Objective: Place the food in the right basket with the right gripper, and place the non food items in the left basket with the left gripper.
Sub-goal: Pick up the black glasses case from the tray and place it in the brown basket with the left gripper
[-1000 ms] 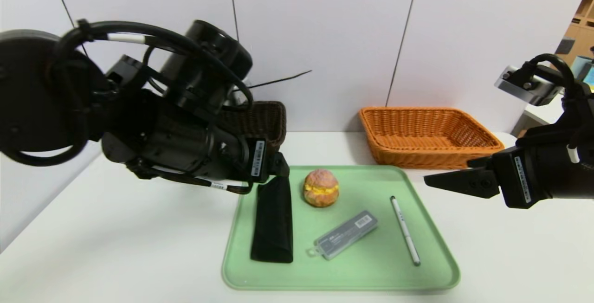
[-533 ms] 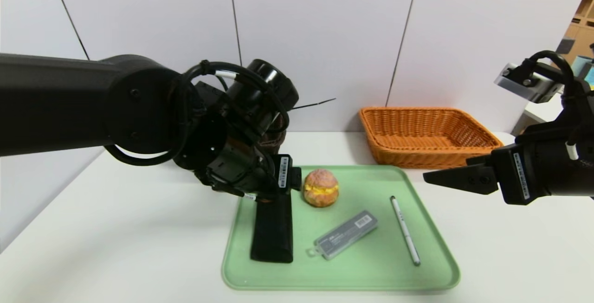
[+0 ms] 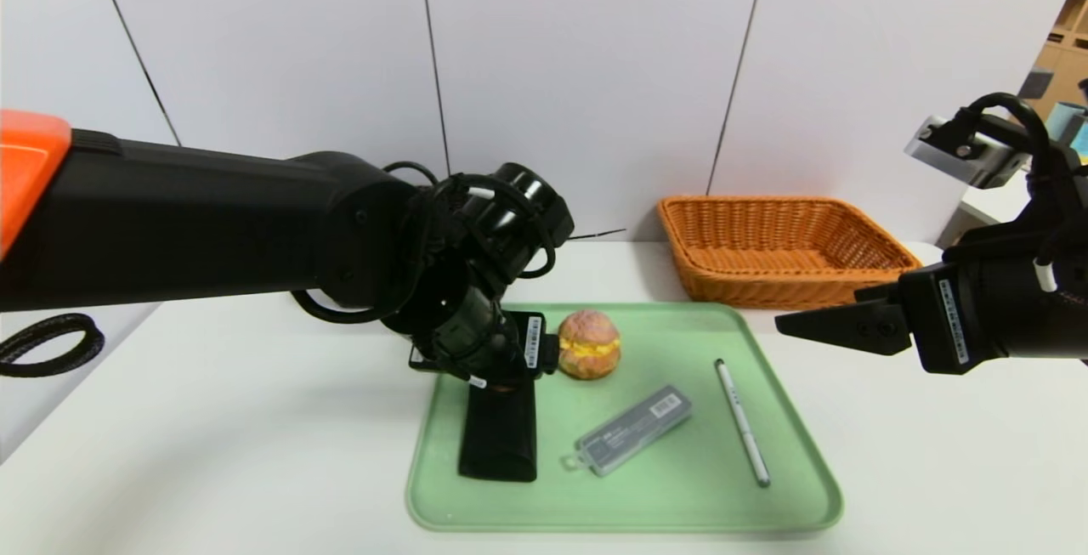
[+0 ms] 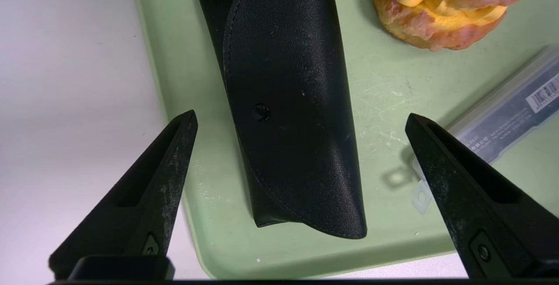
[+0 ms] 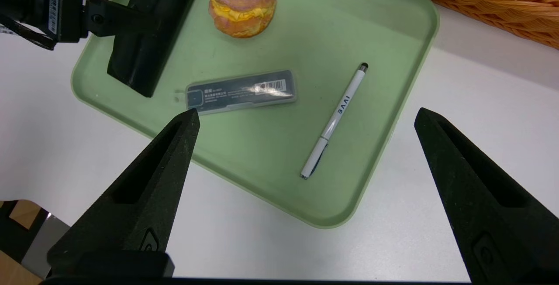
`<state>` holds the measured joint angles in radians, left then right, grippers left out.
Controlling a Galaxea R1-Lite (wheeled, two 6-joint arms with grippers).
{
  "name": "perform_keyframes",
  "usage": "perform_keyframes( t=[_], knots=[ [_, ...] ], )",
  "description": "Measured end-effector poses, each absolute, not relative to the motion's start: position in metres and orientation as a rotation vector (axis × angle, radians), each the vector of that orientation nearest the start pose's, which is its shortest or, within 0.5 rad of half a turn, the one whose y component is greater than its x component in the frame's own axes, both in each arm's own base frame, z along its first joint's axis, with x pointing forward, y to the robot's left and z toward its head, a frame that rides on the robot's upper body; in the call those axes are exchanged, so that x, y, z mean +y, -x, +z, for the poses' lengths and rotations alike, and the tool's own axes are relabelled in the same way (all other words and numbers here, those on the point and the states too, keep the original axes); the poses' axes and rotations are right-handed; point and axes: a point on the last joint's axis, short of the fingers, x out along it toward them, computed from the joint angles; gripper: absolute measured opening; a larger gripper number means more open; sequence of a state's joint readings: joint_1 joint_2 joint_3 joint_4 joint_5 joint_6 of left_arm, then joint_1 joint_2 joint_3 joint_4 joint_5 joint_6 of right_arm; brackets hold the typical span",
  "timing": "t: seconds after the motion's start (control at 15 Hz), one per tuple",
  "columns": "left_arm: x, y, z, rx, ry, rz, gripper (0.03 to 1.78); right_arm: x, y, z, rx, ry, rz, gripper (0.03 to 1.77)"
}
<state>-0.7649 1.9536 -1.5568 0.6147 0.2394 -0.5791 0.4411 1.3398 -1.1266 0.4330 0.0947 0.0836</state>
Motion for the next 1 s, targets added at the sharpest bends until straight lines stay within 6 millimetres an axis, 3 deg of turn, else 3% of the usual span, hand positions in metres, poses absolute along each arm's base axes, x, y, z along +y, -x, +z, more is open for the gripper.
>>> perform_keyframes(
  t=[1.0],
  knots=[
    [-0.254,-0.275,0.153,1.077,0.036,-0.116,1.69,0.085,-0.177,0.266,0.668,0.029,0.485,1.7]
  ],
)
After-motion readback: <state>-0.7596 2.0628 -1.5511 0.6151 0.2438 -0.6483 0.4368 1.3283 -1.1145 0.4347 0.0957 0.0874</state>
